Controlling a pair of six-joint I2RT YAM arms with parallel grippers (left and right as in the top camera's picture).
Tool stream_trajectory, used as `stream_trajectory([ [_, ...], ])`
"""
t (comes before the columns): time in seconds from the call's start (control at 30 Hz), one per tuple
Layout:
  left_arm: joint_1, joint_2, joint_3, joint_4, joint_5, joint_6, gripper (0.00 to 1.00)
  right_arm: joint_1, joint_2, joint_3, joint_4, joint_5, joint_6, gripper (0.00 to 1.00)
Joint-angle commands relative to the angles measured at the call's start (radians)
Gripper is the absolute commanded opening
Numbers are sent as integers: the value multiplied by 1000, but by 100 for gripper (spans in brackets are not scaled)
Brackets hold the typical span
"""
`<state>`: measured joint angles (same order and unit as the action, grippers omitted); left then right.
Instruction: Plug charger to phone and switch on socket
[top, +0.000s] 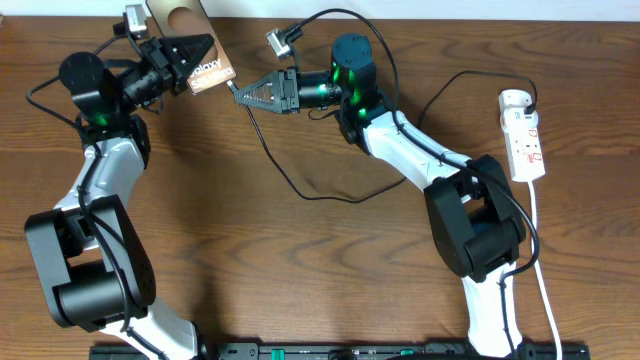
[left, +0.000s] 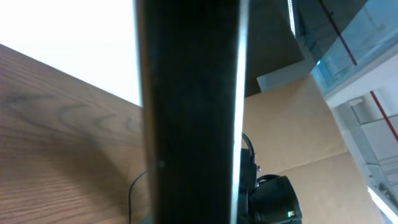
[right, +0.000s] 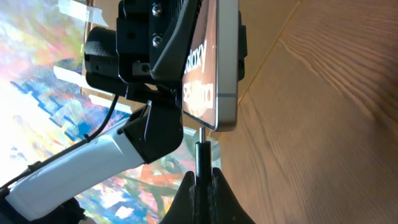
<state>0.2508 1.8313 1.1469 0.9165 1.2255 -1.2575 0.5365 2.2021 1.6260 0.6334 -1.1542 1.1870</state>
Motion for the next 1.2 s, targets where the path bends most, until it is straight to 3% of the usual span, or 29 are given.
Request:
stream_trajectory([
  [0.0,0,-9,3,13,24,42,7,10,-6,21,6,-8,-8,1],
  [0.37,0,-8,3,13,18,79,7,35,-6,21,6,-23,-13,1],
  [1.17,0,-8,3,13,-12,25,7,5,-4,21,6,-45,58,1],
])
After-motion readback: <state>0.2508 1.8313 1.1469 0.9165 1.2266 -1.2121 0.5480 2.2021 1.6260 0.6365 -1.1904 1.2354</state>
